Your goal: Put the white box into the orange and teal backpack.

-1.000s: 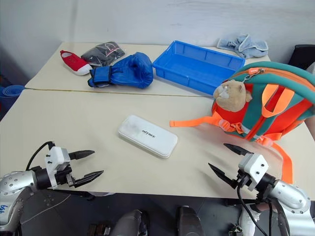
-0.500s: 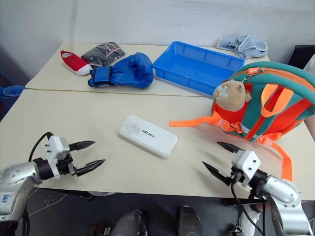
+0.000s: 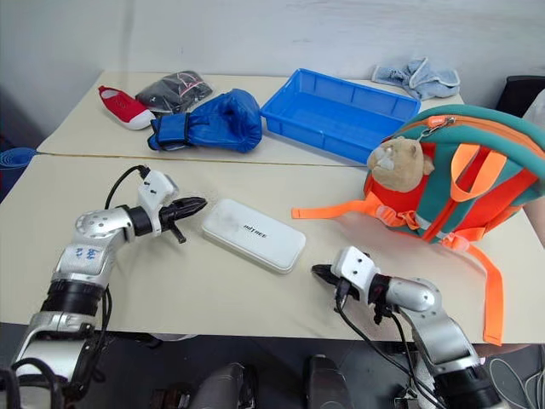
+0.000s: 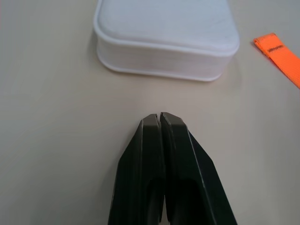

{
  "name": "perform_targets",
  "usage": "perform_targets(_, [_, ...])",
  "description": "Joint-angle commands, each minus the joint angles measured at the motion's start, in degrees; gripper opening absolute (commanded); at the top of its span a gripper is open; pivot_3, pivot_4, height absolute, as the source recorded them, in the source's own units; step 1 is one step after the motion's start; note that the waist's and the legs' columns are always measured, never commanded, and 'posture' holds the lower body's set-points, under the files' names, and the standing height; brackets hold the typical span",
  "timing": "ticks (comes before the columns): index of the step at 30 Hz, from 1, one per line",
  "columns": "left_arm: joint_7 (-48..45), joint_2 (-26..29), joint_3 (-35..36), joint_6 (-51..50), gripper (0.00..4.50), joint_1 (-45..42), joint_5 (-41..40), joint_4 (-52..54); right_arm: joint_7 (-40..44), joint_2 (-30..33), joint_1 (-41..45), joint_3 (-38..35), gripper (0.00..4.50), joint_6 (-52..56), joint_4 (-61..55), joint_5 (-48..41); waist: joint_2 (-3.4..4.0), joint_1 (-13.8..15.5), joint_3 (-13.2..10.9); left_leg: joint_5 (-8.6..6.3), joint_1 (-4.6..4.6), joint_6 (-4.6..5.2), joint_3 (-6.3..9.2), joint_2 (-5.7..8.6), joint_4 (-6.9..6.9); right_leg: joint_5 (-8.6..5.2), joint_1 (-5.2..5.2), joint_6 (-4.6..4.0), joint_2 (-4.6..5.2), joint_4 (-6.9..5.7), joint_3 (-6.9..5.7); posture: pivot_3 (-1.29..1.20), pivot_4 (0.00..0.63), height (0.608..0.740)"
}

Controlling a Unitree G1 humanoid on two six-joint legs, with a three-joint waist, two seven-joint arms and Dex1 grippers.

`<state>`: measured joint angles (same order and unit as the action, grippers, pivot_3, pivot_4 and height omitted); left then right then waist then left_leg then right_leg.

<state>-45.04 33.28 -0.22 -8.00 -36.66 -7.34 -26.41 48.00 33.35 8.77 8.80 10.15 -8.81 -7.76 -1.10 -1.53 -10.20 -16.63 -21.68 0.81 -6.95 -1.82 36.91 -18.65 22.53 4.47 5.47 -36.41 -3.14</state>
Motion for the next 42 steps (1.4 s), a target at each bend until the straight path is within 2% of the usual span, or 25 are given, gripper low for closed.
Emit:
perform_targets(1, [-1.8,-1.9,-0.8,2.1,0.05,-2.2,0.0,-2.3,-2.5,-1.3,1.8,0.9,0.0,1.3,0.7,2.0,-0.01,0.1,0.0,-0.02,-0.02,0.02,0.0,-0.01,0.09,0.0,0.0,0.0,0.0,-0.04,-0.01,0.0,0.15,0.74])
perform_targets(4, [-4.1,-4.0,-1.0,2.9,0.05,-2.7,-1.2,-1.9,-3.7,-2.5,3.1,0.7,0.0,2.4,0.6,2.2,-0.02,0.1,0.0,-0.06,-0.08,0.07,0.01,0.01,0.23,0.0,-0.01,0.0,0.06,-0.1,-0.01,0.0,0.15,0.74])
perform_targets(8, [-6.9,-4.0,-0.7,2.1,0.05,-1.0,-2.3,0.5,-3.5,-2.0,3.7,-0.4,0.0,4.0,-0.8,1.8,-0.05,0.1,0.0,-0.07,-0.11,0.07,0.04,0.01,0.24,0.0,0.01,0.01,0.07,-0.11,-0.02,0.0,0.15,0.74])
perform_targets(16, [-12.8,0.1,1.8,-5.1,0.05,10.6,-8.1,16.8,-1.2,2.5,3.7,-4.2,0.0,8.5,-3.6,-0.2,-0.04,0.0,0.0,-0.1,-0.16,0.07,0.06,-0.02,0.21,0.0,0.04,0.01,0.06,-0.1,-0.01,0.0,0.15,0.74])
perform_targets(21, [-10.2,1.7,4.3,-11.1,0.05,18.2,-11.1,28.2,-0.3,5.2,2.8,-5.2,0.0,8.4,-2.4,0.0,-0.03,0.0,0.0,-0.12,-0.19,0.07,0.1,-0.03,0.21,0.0,0.06,0.0,0.09,-0.06,0.0,0.0,0.15,0.74])
perform_targets(27, [-7.3,3.1,5.8,-18.9,0.05,22.9,-13.6,34.1,0.1,6.7,1.6,-6.4,0.0,8.1,-1.9,0.1,-0.03,0.0,0.0,-0.15,-0.19,0.05,0.16,-0.03,0.18,0.0,0.05,0.0,0.09,-0.05,-0.03,0.0,0.15,0.74])
perform_targets(29, [-5.2,4.1,7.6,-23.7,0.44,23.3,-14.5,33.2,0.4,7.7,0.0,-7.5,0.0,8.4,-2.3,-0.3,-0.03,0.1,0.0,-0.16,-0.19,0.04,0.17,-0.03,0.17,0.0,0.05,0.0,0.09,-0.03,-0.03,0.0,0.15,0.74])
perform_targets(31, [-4.1,5.0,10.7,-32.7,0.93,21.1,-18.7,29.8,0.7,8.7,-1.8,-8.7,0.0,8.4,-2.9,-0.9,-0.03,0.1,0.0,-0.17,-0.19,0.05,0.18,-0.03,0.17,0.0,0.04,0.0,0.09,-0.02,-0.03,0.0,0.15,0.74])
perform_targets(33, [-3.2,7.1,11.7,-47.9,1.49,17.4,-22.5,25.3,1.2,9.3,-3.0,-9.2,0.0,8.6,-3.3,-1.5,-0.05,0.2,0.0,-0.16,-0.2,0.06,0.24,-0.03,0.23,0.0,0.01,0.0,0.09,-0.05,-0.09,0.0,0.15,0.74])
perform_targets(35, [-7.0,10.2,9.3,-60.6,2.15,13.7,-26.4,21.0,1.6,9.5,-3.3,-8.9,0.0,8.3,-3.1,-1.6,-0.08,0.1,0.0,-0.14,-0.2,0.07,0.32,-0.01,0.24,0.0,-0.02,0.0,0.08,-0.07,-0.19,0.0,0.15,0.74])
perform_targets(37, [-8.2,10.1,9.0,-66.5,2.71,9.0,-28.5,16.0,2.0,9.5,-3.0,-8.3,0.0,8.0,-2.7,-1.6,-0.07,0.1,0.0,-0.14,-0.19,0.05,0.32,0.0,0.24,0.0,-0.03,0.0,0.08,-0.08,-0.2,0.0,0.15,0.74])
perform_targets(42, [-5.2,7.1,6.4,-73.7,4.22,-1.4,-27.4,6.7,2.7,9.1,-1.2,-7.0,0.0,7.3,-1.1,-1.0,-0.1,0.2,0.0,-0.11,-0.2,-0.01,0.33,0.04,0.28,0.0,-0.04,0.01,0.09,-0.09,-0.23,0.0,0.15,0.74])
